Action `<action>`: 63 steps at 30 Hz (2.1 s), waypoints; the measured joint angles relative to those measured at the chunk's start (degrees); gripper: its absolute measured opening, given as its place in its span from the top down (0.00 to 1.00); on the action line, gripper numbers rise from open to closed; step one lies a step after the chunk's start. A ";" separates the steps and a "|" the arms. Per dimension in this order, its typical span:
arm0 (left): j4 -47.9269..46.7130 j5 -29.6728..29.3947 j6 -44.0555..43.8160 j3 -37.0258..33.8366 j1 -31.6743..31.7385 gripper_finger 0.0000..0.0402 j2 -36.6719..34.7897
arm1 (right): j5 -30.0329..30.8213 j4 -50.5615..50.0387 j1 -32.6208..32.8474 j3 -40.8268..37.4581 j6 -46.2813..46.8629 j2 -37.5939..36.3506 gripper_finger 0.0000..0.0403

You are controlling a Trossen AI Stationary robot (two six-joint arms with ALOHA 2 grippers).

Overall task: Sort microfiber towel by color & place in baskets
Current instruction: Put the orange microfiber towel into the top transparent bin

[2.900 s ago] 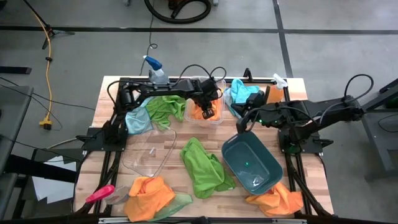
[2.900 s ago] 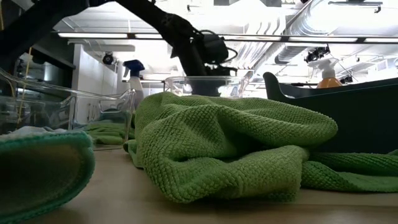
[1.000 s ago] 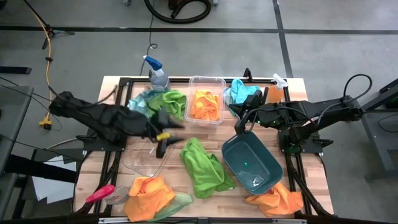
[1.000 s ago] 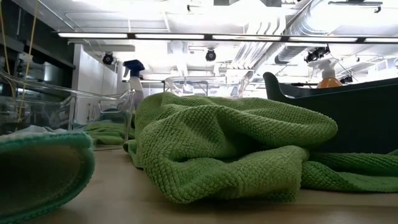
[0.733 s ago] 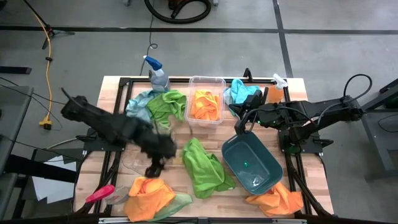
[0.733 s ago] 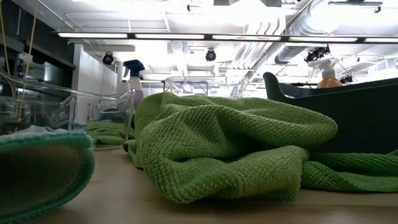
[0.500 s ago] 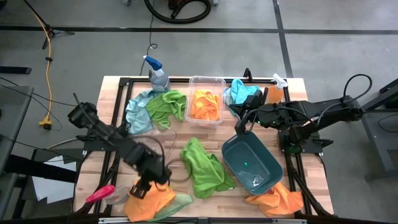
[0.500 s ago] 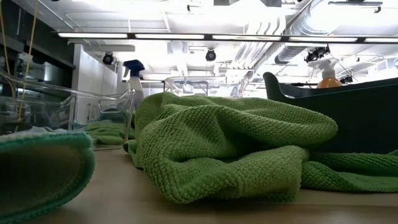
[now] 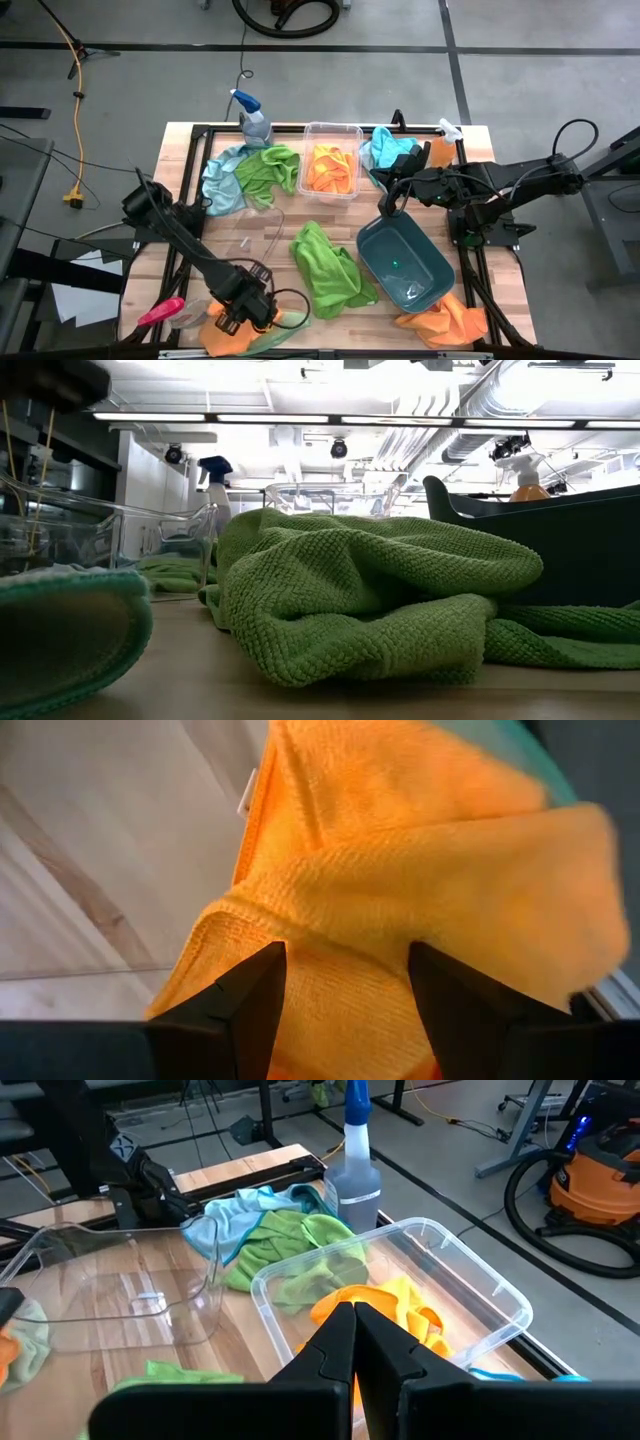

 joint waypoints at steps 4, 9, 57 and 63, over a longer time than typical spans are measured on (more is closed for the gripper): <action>0.22 0.94 -0.06 0.02 0.00 0.50 3.01 | 0.02 -0.33 0.01 0.00 0.00 0.00 1.00; 0.30 1.08 -0.15 0.02 0.17 0.52 6.07 | 0.02 -0.73 0.00 0.00 0.00 0.00 1.00; 20.53 -4.10 14.52 18.30 36.03 1.00 -25.52 | -20.21 17.27 -3.32 0.02 -6.71 0.00 1.00; 22.95 0.36 14.03 13.56 40.78 1.00 -28.48 | -25.00 19.56 -2.12 0.02 -7.70 -0.92 1.00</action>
